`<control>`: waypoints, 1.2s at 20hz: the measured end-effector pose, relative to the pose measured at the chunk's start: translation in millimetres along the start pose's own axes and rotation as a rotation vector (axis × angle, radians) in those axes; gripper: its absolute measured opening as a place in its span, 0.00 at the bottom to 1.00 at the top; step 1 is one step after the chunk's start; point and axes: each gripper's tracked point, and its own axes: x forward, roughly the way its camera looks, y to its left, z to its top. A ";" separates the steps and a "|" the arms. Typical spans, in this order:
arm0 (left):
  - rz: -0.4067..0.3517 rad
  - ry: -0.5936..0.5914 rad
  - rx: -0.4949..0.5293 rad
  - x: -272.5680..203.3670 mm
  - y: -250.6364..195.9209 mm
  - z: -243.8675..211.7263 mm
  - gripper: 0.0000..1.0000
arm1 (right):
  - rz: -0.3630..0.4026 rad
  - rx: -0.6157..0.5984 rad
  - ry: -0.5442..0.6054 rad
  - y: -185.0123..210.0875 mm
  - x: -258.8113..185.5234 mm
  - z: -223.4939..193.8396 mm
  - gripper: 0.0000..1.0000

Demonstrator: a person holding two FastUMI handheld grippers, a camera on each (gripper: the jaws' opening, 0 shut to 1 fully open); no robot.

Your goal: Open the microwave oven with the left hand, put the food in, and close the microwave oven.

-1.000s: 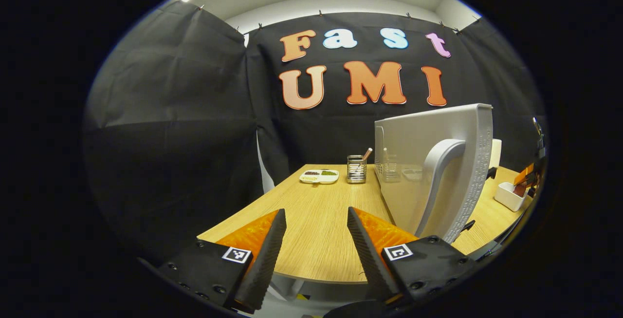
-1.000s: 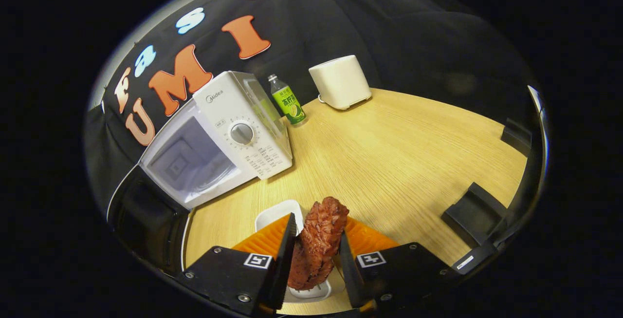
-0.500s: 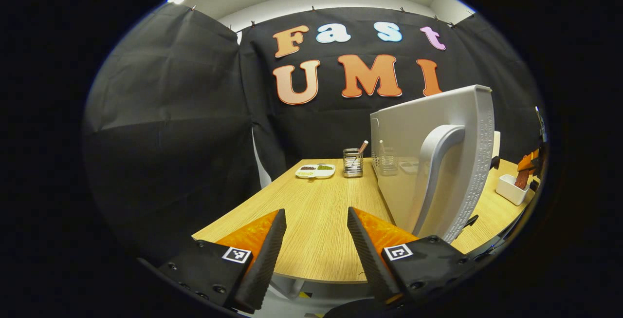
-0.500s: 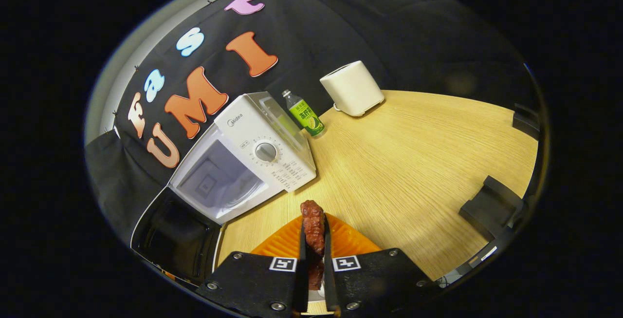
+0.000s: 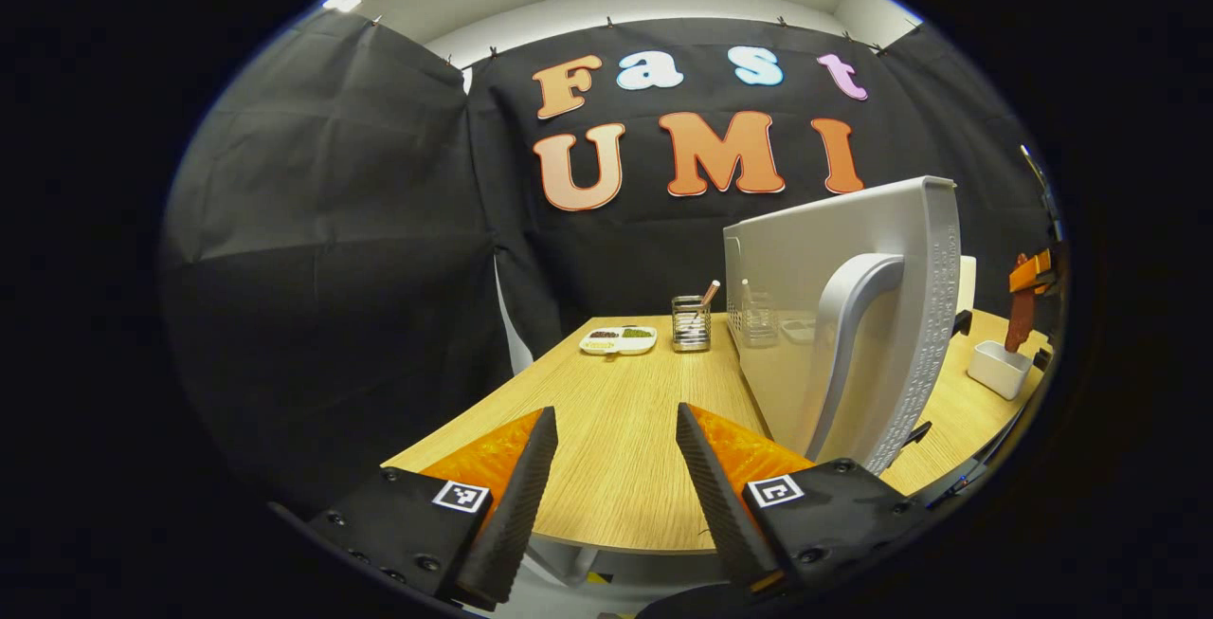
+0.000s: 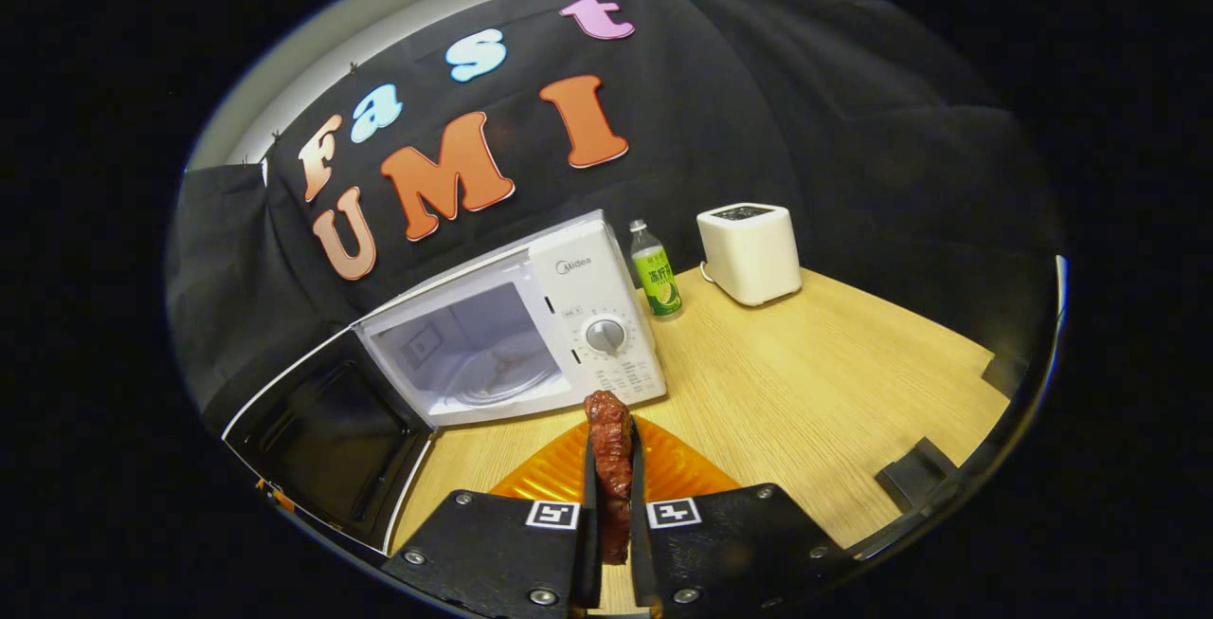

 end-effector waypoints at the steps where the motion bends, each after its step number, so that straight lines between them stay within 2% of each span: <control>1: 0.000 -0.002 0.000 -0.2 0.9 0.4 0.84 | 0.009 -0.014 -0.013 7.8 0.5 4.8 0.12; 5: 0.010 -0.008 -0.004 0.2 7.4 0.0 0.84 | 0.040 -0.061 -0.060 43.5 10.7 18.1 0.12; 9: 0.024 -0.005 -0.020 1.6 16.9 -2.9 0.84 | 0.107 -0.020 -0.099 90.1 32.9 26.2 0.12; 14: 0.042 0.000 -0.036 2.2 30.3 -5.9 0.84 | 0.156 0.078 -0.132 136.8 73.9 24.3 0.12; 19: 0.060 0.002 -0.039 4.8 46.7 -5.5 0.84 | 0.149 0.179 -0.169 157.4 120.3 22.3 0.11; 24: 0.084 0.017 -0.046 11.5 61.1 -9.7 0.84 | 0.162 0.339 -0.205 173.4 159.6 24.4 0.12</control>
